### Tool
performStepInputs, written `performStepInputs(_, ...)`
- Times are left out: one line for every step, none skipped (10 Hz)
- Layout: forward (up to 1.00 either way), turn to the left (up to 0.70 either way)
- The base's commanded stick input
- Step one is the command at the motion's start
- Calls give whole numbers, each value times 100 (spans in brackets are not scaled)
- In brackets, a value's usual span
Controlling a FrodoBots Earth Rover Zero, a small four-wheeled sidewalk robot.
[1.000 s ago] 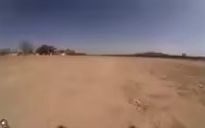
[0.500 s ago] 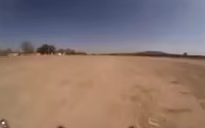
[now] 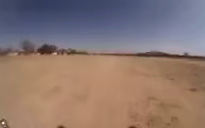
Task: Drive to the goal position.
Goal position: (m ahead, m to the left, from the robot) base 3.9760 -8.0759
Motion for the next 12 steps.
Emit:
performStepInputs(100, 0)
performStepInputs(100, 0)
performStepInputs(100, 0)
performStepInputs(100, 0)
performStepInputs(100, 0)
performStepInputs(100, 0)
performStepInputs(100, 0)
performStepInputs(100, 0)
performStepInputs(100, 0)
performStepInputs(100, 0)
performStepInputs(100, 0)
performStepInputs(100, 0)
